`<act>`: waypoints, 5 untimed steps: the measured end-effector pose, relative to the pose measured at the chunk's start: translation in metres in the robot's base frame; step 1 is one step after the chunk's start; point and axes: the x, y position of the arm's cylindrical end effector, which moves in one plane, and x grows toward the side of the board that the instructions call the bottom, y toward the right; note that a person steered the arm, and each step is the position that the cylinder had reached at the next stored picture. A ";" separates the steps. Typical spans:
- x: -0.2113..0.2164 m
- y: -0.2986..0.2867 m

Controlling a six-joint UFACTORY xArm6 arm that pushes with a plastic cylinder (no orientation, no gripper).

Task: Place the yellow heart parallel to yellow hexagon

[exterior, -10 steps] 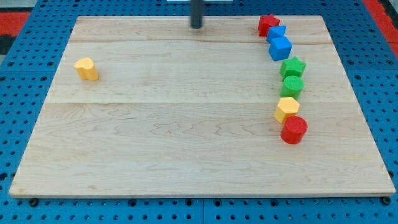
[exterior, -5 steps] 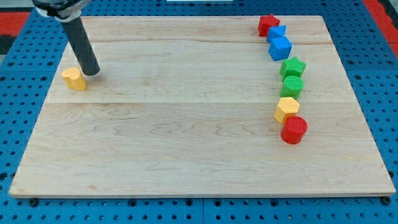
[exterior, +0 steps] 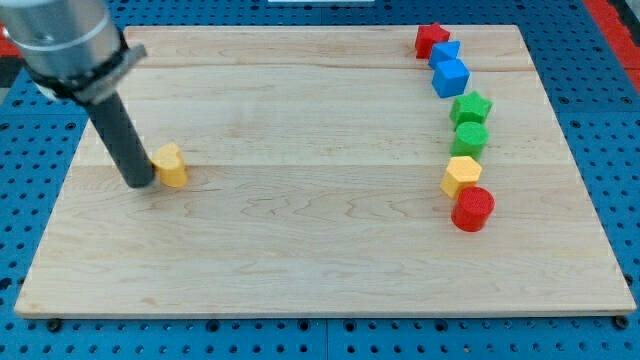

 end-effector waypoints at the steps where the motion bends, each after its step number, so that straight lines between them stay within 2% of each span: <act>1: 0.004 0.022; 2: -0.009 -0.027; 3: -0.029 0.021; 4: -0.020 0.073; 5: -0.043 0.101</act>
